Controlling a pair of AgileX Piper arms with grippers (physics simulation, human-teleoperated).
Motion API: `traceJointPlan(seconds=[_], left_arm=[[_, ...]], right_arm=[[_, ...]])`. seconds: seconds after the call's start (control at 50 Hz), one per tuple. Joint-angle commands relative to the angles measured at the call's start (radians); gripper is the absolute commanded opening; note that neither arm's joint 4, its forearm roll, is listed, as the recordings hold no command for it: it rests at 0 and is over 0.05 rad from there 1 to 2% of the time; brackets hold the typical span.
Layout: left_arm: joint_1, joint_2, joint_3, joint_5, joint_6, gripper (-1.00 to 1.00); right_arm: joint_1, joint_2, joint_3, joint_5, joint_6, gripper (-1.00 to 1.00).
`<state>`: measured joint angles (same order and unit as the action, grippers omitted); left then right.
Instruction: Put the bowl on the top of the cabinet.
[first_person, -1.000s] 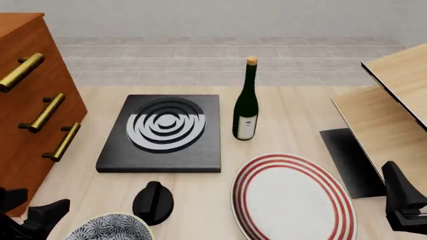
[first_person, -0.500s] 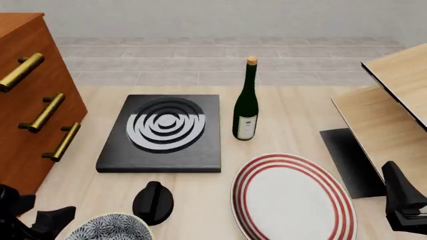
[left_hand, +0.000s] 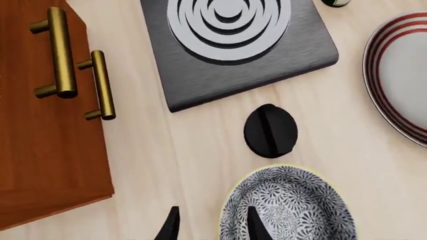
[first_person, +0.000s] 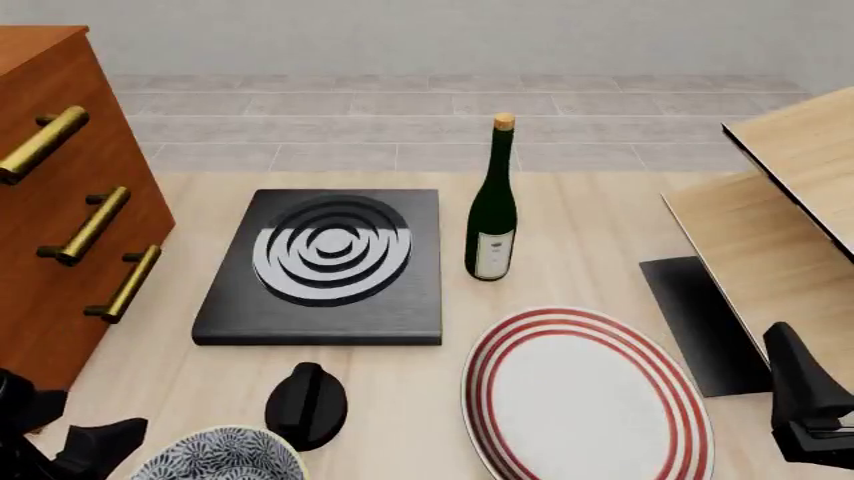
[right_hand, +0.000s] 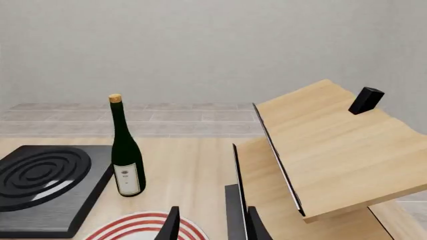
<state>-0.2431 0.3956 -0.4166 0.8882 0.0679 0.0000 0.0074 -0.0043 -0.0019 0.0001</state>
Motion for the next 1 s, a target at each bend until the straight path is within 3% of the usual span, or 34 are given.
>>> traceJointPlan(seconds=[0.02,1.0], left_arm=[[0.002,0.009,-0.025,0.023,0.028,1.00],[-0.062,0.067,0.042,-0.028,0.067,1.00]], right_arm=[[0.000,0.000,0.000,0.000,0.000,1.00],[0.000,0.000,0.000,0.000,0.000,1.00]])
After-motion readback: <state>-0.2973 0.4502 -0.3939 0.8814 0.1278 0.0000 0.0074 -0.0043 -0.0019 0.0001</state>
